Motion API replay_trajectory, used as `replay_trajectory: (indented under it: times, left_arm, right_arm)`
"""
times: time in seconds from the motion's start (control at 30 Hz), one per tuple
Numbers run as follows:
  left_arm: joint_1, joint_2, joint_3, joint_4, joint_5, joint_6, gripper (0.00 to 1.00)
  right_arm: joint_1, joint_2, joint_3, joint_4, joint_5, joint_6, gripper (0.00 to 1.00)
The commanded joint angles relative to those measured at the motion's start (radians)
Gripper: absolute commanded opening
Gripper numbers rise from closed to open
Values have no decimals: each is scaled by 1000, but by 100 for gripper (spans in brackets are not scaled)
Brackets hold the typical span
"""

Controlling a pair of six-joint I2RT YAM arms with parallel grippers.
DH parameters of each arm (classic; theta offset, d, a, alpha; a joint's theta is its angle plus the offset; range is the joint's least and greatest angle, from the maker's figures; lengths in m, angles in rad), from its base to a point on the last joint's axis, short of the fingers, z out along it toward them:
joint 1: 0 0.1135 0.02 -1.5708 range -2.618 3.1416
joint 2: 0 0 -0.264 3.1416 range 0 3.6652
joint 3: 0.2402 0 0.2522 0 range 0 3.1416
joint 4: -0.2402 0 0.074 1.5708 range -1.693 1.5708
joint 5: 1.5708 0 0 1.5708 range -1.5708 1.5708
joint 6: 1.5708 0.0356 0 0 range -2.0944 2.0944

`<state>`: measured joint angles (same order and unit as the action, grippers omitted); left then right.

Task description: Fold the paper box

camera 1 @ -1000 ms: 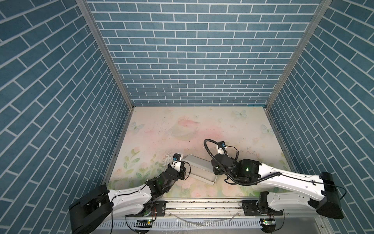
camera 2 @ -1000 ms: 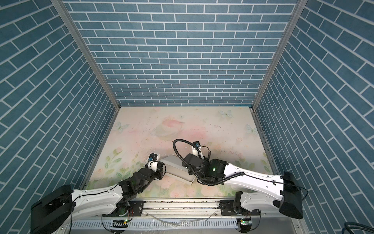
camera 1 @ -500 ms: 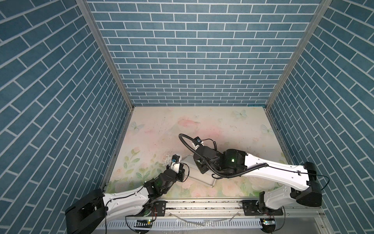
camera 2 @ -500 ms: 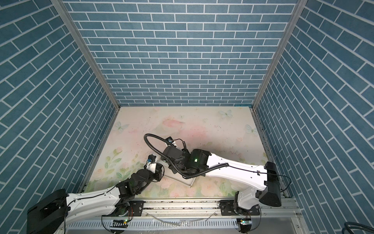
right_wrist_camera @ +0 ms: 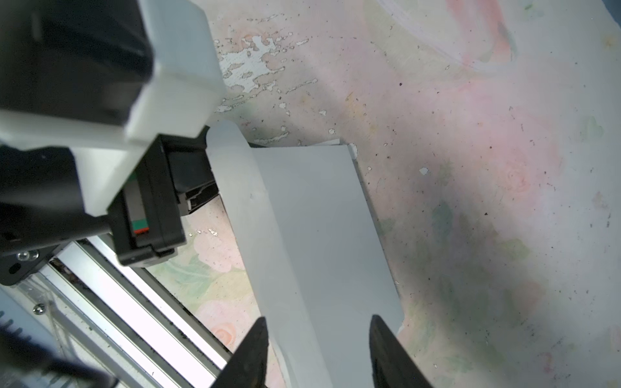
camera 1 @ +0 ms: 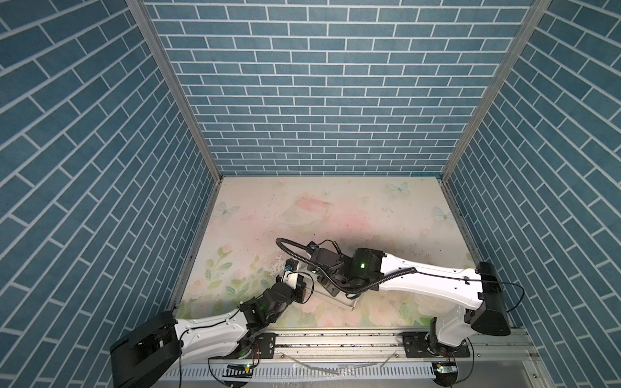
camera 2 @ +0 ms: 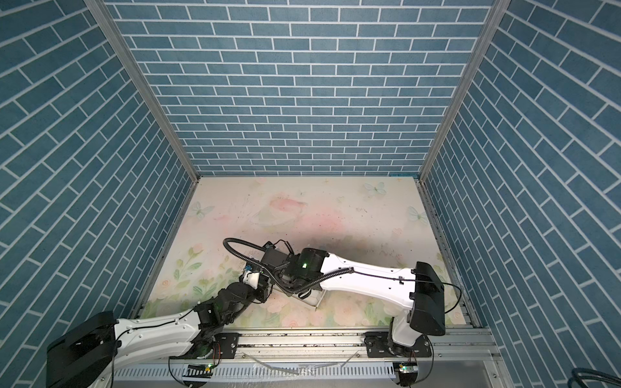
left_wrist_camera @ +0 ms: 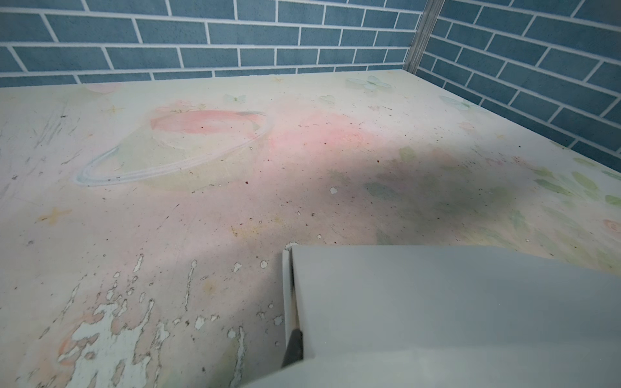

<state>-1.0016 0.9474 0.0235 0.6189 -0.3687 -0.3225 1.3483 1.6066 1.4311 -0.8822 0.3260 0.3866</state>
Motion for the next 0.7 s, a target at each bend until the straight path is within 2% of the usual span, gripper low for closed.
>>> replay_trajectory:
  times: [0.0,0.17,0.37,0.67]
  left_arm:
    - [-7,16,-31,-64,22,-3,0]
    - [-6,15,-33,-61,23,-4,0]
    - [-10,-2,-37,-73,25,-6,0]
    - [-14,-43,-41,-108,24,-8,0]
  right_arm:
    - [13,14,-25,20,-31,-15,49]
    - [36,48,-7,34,-64,-28,50]
    - [40,85,-27,46,-43,-22,49]
    - [41,88,-75,65,7,-6,42]
